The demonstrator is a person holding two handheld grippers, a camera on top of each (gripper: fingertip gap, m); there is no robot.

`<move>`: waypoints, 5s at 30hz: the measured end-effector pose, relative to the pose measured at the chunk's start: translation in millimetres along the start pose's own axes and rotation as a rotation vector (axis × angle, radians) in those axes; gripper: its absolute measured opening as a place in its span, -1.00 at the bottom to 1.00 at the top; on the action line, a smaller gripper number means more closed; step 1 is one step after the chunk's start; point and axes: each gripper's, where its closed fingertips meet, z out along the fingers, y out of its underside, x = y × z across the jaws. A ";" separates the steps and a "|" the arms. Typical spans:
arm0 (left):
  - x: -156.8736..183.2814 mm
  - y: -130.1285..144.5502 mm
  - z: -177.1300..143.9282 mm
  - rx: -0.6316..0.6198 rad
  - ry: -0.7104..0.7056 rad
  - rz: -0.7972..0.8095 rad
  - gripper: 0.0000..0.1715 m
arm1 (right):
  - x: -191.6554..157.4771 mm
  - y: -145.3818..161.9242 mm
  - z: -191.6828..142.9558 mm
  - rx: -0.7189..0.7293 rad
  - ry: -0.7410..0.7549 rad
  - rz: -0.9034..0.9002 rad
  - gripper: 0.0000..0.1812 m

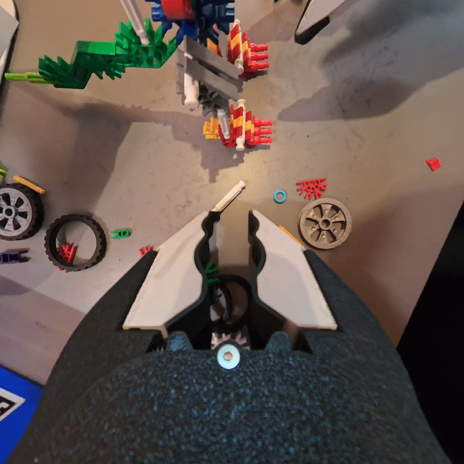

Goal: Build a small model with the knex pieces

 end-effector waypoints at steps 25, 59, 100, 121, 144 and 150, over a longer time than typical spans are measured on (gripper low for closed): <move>26.1 -45.9 -24.7 0.246 0.119 -0.015 -0.93 | -78.3 -11.7 25.0 0.030 -0.155 -0.030 -0.78; 44.9 -91.2 -85.8 0.504 0.316 0.093 -0.93 | -91.1 -57.4 -24.3 0.194 -0.471 -0.147 -0.95; 49.3 -102.9 -104.2 0.605 0.517 -0.106 -0.95 | -92.2 -74.3 -42.4 0.293 -0.607 -0.104 -0.95; 49.5 -99.4 -108.4 0.657 0.479 -0.144 -0.96 | -95.3 -75.0 -40.6 0.284 -0.567 -0.090 -0.89; 40.4 -97.6 -111.6 0.697 0.397 -0.165 -0.97 | -95.1 -82.2 -33.4 0.263 -0.594 -0.121 -0.93; 34.4 -99.5 -115.1 0.721 0.384 -0.189 -0.97 | -87.1 -86.4 -35.7 0.292 -0.571 -0.080 -0.84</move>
